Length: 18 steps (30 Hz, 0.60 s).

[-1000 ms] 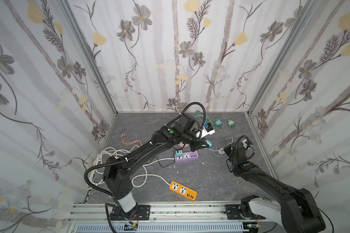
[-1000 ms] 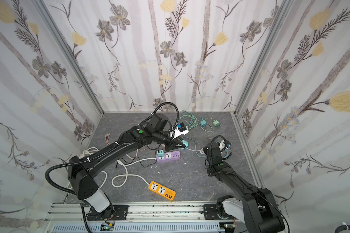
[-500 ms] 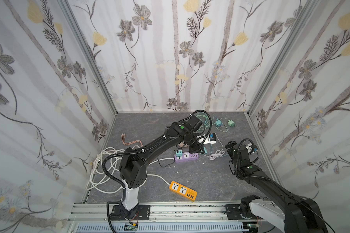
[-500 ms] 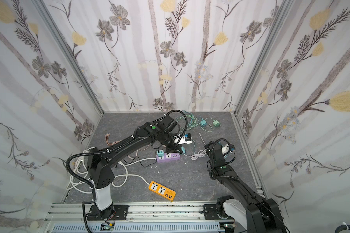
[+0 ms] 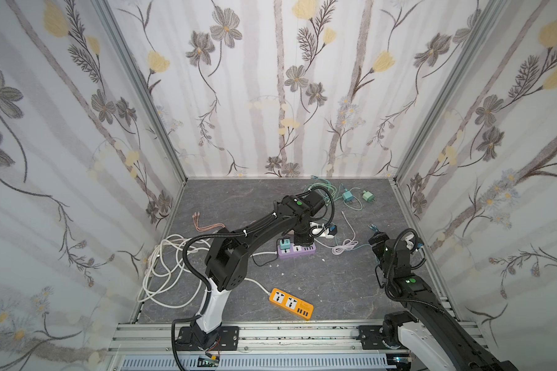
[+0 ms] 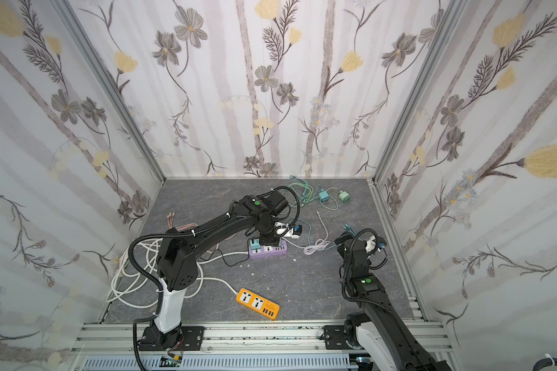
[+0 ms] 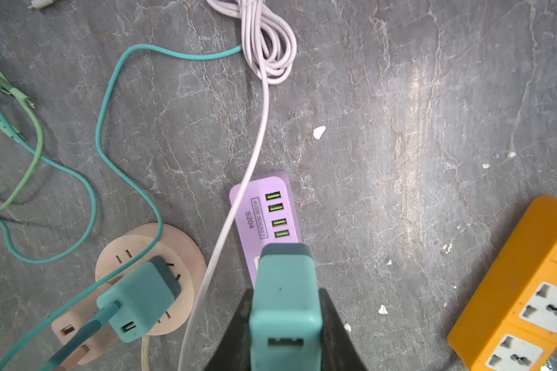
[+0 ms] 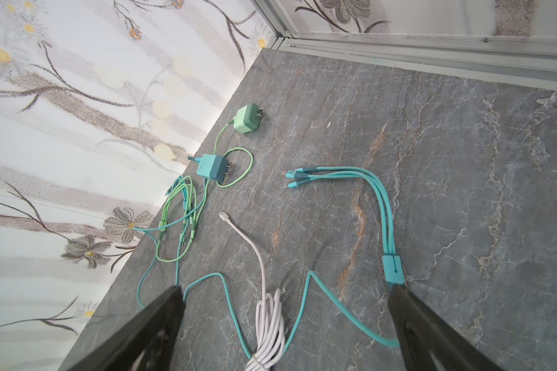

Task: Insert the plug
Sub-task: 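Carry the teal charger over the purple strip with the left gripper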

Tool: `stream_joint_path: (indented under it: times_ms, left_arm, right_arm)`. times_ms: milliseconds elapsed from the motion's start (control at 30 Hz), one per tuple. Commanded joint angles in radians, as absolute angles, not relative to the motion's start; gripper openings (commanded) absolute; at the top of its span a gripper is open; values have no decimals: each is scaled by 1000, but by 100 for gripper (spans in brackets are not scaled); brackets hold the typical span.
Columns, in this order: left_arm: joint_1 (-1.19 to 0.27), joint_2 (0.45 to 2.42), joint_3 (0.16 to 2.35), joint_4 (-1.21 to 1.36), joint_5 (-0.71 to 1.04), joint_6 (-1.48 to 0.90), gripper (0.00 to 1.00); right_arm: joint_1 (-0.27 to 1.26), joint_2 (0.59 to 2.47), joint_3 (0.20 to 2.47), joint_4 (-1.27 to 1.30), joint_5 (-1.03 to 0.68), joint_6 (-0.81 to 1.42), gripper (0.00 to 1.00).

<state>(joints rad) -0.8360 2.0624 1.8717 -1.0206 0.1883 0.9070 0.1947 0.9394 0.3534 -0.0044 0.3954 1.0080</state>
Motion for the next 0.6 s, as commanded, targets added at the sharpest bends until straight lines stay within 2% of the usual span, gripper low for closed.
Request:
stream_joint_path:
  times_ms: [0, 300, 567]
  left_arm:
    - [-833, 2080, 1873, -1033, 177, 936, 0]
    - [-802, 2108, 1898, -1055, 99, 925, 0]
    - [-784, 2129, 1901, -1063, 103, 926, 0]
  right_arm:
    - [189, 938, 351, -10, 375, 998, 99]
    - [176, 958, 363, 23, 285, 906, 99]
    - [170, 1044, 457, 2, 90, 738, 99]
